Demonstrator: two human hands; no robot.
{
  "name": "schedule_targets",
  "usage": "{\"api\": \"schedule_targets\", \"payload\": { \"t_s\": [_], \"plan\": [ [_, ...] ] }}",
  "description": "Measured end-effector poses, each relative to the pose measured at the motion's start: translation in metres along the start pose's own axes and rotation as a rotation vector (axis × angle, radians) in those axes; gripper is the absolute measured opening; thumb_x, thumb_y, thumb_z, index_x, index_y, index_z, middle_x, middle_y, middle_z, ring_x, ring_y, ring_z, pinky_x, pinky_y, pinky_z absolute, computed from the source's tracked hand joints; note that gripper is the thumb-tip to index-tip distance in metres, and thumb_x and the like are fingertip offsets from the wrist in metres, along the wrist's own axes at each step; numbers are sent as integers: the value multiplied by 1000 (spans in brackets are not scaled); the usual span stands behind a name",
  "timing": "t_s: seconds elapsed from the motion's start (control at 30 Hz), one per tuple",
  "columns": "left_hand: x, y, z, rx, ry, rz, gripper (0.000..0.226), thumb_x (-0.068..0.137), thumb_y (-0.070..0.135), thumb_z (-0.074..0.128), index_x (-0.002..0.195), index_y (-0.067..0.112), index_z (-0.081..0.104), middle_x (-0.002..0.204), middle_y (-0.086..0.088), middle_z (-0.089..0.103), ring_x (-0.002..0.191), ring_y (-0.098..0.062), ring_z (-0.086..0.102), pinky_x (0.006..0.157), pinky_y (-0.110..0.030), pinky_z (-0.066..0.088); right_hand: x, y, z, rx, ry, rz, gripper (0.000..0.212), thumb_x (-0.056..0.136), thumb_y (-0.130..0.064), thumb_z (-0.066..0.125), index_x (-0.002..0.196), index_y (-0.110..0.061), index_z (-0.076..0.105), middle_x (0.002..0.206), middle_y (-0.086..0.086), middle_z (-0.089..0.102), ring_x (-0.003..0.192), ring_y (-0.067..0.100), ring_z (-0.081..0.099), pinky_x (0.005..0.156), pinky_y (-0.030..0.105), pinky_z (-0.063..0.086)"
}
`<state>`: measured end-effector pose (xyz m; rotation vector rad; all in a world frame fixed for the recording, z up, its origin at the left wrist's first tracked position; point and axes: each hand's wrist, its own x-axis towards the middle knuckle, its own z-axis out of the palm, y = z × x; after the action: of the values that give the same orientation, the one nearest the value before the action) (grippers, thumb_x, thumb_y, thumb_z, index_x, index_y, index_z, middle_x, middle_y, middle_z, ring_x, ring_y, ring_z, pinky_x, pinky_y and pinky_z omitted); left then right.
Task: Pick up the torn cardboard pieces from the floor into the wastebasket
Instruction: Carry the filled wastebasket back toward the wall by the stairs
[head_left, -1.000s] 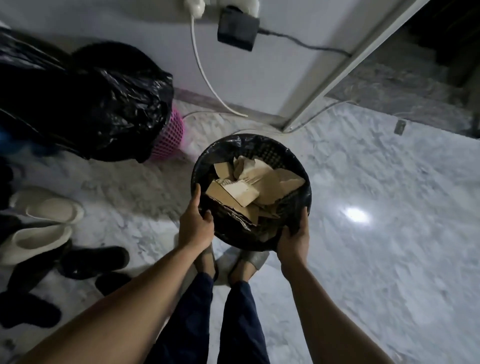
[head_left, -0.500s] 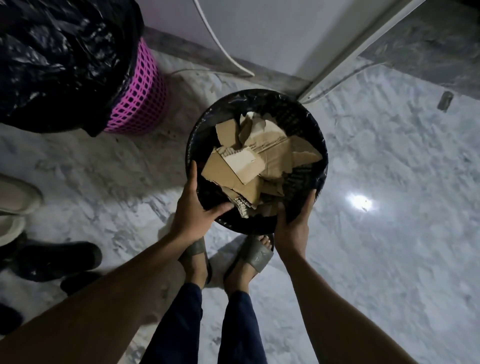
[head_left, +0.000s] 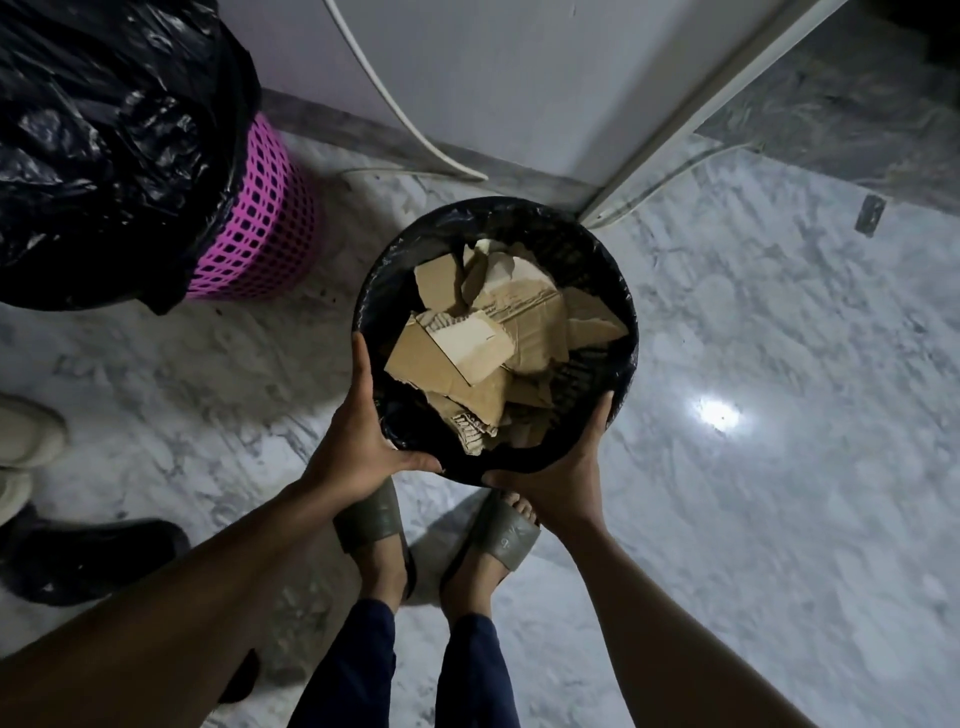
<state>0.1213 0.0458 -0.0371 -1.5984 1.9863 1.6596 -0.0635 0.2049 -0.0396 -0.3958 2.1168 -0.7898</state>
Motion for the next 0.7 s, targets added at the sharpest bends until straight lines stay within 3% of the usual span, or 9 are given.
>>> {"api": "schedule_targets", "payload": {
  "t_s": [0.13,0.23,0.4,0.5,0.6,0.7],
  "plan": [
    [14,12,-1,12,37,6,163,43,40,97,144,47,-31,161,-5,24,144,-22,31,110,-39,39,22,-7,-4,1,31,-62,174,29,-40,101,153,-46,-22,160,1,31,142,25,41,98,53,53],
    [26,23,-2,15,77,5,162,44,41,96,145,45,-31,160,-7,26,143,-25,33,109,-38,40,45,-15,-11,33,28,-113,176,31,-33,104,155,-33,-21,152,1,41,138,21,47,94,52,56],
    [54,44,-6,31,101,51,160,48,34,97,149,35,-27,161,-3,23,143,-21,31,105,-26,34,79,-28,-19,77,36,-157,174,35,-35,104,155,-34,-22,153,-2,41,140,19,46,96,54,55],
    [70,58,-8,32,90,60,162,49,32,98,149,32,-29,160,-4,25,143,-20,32,103,-22,32,93,-35,-26,96,34,-185,168,40,-40,102,154,-32,-20,151,-12,40,139,6,44,102,43,53],
    [76,62,-8,37,75,60,164,48,33,98,147,35,-33,159,-5,27,143,-21,33,104,-25,34,101,-38,-31,115,22,-199,161,43,-32,102,153,-30,-16,133,-40,36,126,-17,42,94,20,51],
    [73,59,-7,47,83,48,164,47,33,98,145,38,-33,160,-6,25,143,-23,32,106,-29,36,97,-36,-30,104,17,-175,160,49,-33,102,153,-35,-20,138,-33,37,129,-12,43,97,22,51]
  ]
}}
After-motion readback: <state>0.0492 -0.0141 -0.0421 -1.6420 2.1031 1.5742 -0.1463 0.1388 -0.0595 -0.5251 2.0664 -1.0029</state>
